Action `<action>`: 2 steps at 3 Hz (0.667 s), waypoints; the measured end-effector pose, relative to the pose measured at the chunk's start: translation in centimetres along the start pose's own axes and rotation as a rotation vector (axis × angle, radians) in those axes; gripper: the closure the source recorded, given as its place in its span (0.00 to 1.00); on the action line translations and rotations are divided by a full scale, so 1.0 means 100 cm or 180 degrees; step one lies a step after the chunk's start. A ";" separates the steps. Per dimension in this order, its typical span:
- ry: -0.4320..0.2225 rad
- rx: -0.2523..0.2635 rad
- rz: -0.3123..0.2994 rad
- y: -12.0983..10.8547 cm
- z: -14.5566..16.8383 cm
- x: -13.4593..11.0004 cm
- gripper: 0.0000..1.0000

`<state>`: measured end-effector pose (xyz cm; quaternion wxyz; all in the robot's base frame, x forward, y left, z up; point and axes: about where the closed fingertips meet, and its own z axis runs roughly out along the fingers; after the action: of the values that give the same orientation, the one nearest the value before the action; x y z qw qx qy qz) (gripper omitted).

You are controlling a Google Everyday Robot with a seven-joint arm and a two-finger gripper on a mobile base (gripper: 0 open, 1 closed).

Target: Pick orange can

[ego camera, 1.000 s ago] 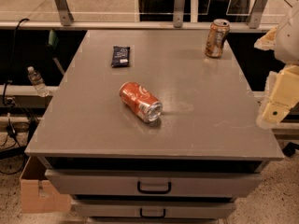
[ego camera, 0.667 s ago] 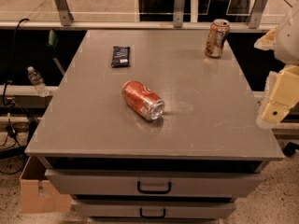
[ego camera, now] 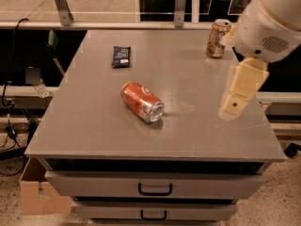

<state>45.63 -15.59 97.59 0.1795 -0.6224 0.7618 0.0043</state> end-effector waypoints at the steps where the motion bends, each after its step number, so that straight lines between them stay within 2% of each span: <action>1: -0.0143 -0.0128 -0.0150 -0.002 0.021 -0.066 0.00; 2: -0.0293 -0.0225 -0.0238 -0.005 0.034 -0.136 0.00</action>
Offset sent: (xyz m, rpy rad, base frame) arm 0.0587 0.2032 0.0077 0.1168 0.0806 0.1499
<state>49.22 -2.05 98.35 0.1922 -0.6556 0.7283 0.0531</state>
